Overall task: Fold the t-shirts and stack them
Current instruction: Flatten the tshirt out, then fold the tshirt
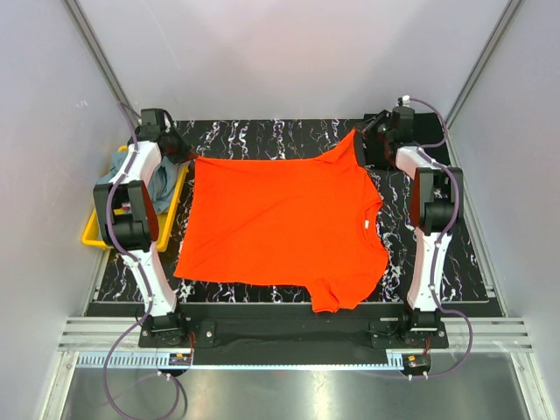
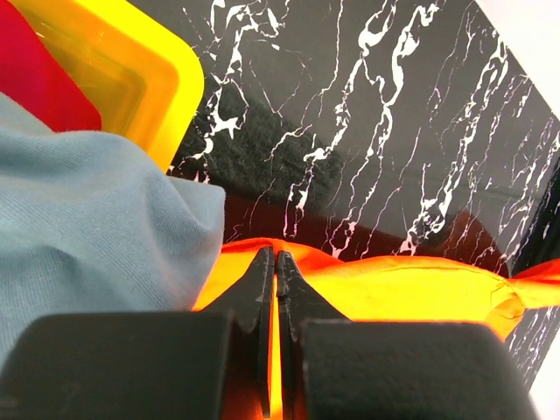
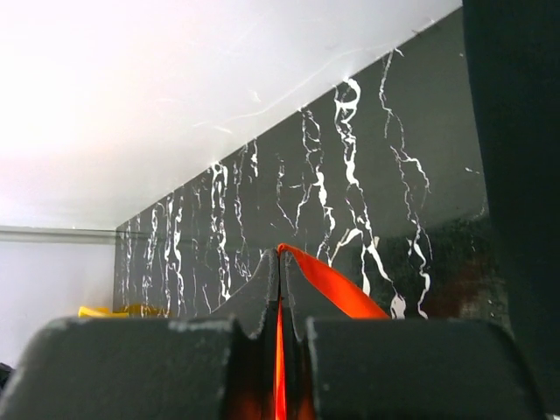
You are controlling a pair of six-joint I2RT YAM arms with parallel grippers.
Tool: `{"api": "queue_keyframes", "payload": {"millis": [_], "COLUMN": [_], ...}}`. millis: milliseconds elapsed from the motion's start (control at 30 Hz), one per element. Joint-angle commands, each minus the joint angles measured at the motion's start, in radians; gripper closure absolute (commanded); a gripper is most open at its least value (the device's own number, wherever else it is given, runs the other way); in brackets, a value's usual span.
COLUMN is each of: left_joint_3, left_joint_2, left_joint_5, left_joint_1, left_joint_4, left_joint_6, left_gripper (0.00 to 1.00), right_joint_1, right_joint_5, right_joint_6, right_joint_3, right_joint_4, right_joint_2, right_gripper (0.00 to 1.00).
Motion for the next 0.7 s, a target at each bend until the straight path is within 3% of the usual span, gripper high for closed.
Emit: {"api": "queue_keyframes", "payload": {"millis": [0,200,267,667], "left_joint_3": [0.054,0.053,0.036,-0.104], "left_joint_2": [-0.012,-0.038,-0.053,-0.172], "left_joint_5": [-0.019,0.01,0.012,-0.05], "left_joint_1": [0.007,0.013,0.013,0.011], "left_joint_4": [0.005,-0.033,-0.044,-0.093], "left_joint_6": [0.025,0.079,0.094,0.177], "left_gripper": [1.0,1.0,1.0,1.0], "right_joint_1": [0.004,0.004,0.004,-0.032], "right_joint_5": [0.006,0.129,0.151,0.155], "right_joint_6": [-0.037,-0.054,-0.041,0.029], "right_joint_3": [0.072,-0.043,-0.15,-0.578], "right_joint_4": [-0.094,-0.238,-0.255,-0.295], "right_joint_2": [-0.047,-0.231,-0.284,-0.626], "right_gripper": [1.0,1.0,1.0,1.0]}}
